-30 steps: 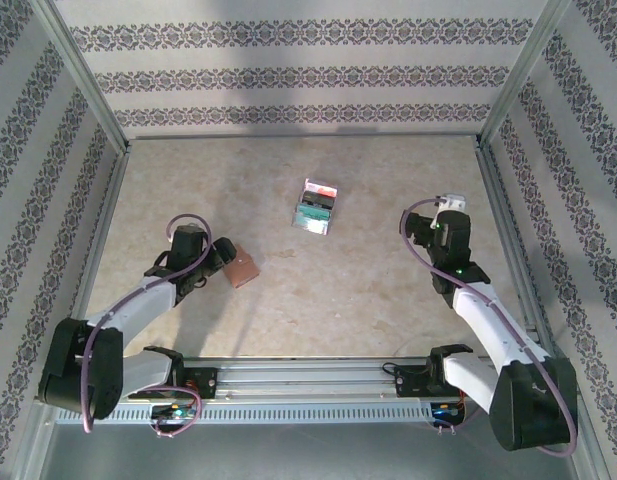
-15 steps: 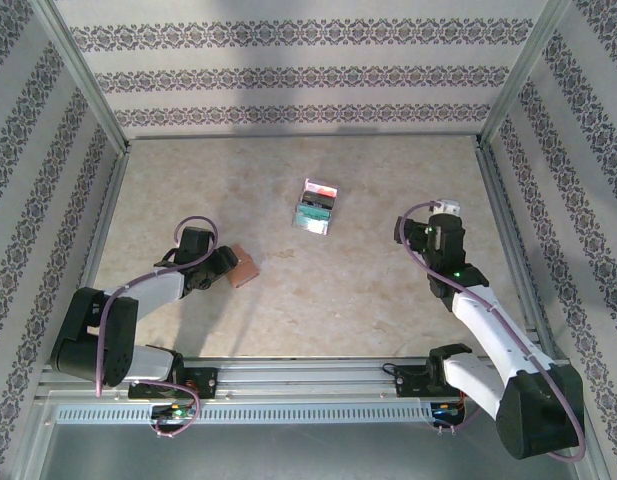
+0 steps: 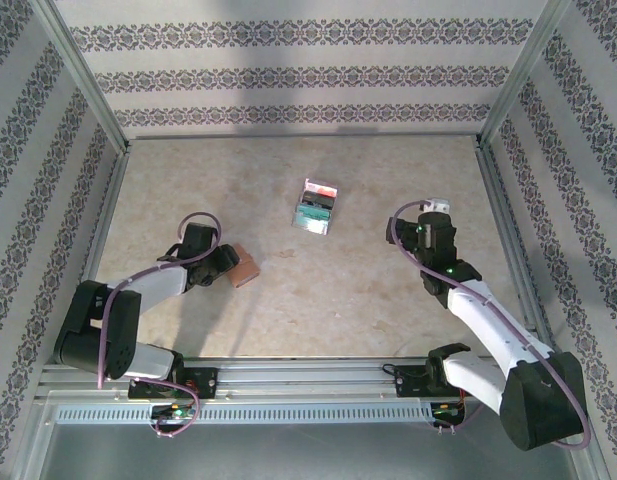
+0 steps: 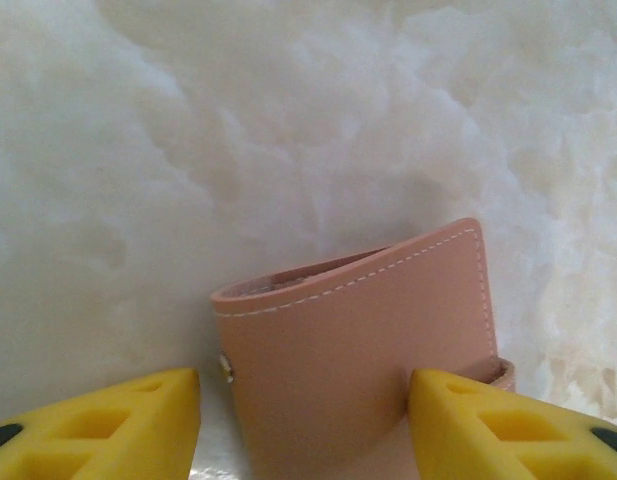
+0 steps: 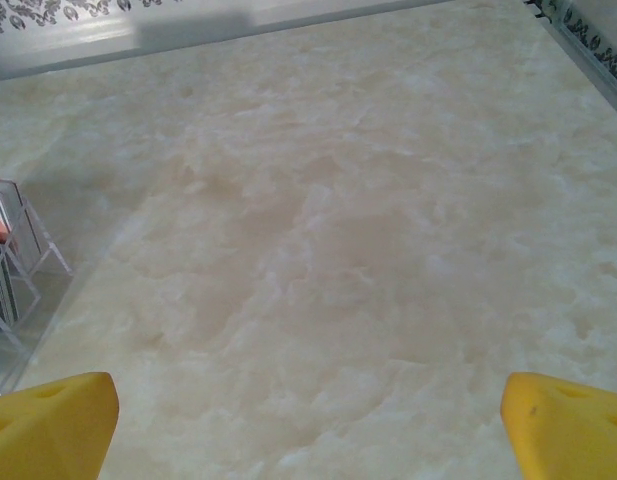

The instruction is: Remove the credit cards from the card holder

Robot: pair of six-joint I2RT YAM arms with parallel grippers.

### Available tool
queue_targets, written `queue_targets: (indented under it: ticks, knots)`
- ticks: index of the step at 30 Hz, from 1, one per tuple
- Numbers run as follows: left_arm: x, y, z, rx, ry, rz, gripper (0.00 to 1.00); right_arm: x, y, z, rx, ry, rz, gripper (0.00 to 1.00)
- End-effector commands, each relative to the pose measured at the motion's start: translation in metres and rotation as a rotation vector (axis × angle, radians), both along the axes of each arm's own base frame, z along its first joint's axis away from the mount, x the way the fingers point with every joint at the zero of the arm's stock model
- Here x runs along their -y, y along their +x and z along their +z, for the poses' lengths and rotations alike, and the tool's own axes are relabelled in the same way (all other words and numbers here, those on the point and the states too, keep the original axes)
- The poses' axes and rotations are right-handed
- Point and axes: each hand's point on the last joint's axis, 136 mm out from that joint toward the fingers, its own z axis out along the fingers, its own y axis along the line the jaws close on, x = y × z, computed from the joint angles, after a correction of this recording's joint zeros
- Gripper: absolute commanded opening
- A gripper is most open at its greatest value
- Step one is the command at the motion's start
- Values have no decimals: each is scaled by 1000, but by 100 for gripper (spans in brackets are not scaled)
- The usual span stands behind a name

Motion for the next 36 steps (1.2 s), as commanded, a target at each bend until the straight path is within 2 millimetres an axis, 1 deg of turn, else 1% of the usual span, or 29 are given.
queue_targets:
  ticks: [1, 4, 7, 9, 15, 20, 24, 28, 29, 33, 36]
  knots:
    - [40, 20, 21, 109, -115, -119, 53, -1, 6, 13, 31, -13, -17, 98]
    - [39, 20, 24, 116, -113, -114, 51, -4, 7, 14, 33, -17, -9, 98]
    - [38, 19, 25, 119, -107, -115, 52, -6, 7, 15, 36, -19, -6, 98]
    - [37, 19, 24, 116, -97, -111, 54, -6, 7, 16, 40, -18, -4, 98]
    - [36, 16, 11, 77, -83, -117, 53, -10, 7, 20, 49, -17, 5, 98]
    - [37, 14, 5, 60, -83, -132, 48, -13, 7, 20, 49, -13, 7, 98]
    - [42, 15, 7, 72, -107, -147, 39, -19, 8, 19, 44, 15, 19, 98]
    - [50, 17, 13, 95, -157, -164, 24, -37, 6, 12, 20, 117, 51, 98]
    - [53, 17, 15, 101, -174, -165, 21, -42, 5, 10, 8, 152, 61, 98]
    - [63, 20, 26, 138, -261, -168, 16, -68, 0, -4, -56, 315, 101, 98]
    - [72, 25, 39, 177, -316, -181, 12, -87, -5, -12, -96, 445, 140, 98]
